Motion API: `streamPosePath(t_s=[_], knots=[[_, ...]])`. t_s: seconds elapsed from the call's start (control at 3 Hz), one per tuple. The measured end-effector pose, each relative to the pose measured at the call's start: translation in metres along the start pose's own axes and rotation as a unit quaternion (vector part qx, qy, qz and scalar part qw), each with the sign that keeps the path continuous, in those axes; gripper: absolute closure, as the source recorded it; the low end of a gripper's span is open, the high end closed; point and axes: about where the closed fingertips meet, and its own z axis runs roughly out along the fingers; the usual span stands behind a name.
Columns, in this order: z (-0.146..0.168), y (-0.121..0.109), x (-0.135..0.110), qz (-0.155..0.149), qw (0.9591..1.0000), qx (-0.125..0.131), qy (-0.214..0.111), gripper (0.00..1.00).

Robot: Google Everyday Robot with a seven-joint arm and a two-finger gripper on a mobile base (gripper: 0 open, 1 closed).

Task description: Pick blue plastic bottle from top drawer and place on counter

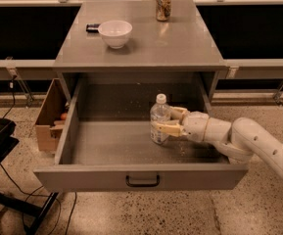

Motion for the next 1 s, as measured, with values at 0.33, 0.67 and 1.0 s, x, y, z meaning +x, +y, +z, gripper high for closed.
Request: streamPosePath(t_s=[0.33,0.67,1.0], knots=[[0.004,0.004,-0.039,-0.022,0.9996,0.001,0.020,0.91],[0.002,0.017,-0.102,-0.050,0.9973,0.013,0.053,1.00],[-0.001,0.022,-0.199,-0.098,0.9919,0.043,0.069,1.00]])
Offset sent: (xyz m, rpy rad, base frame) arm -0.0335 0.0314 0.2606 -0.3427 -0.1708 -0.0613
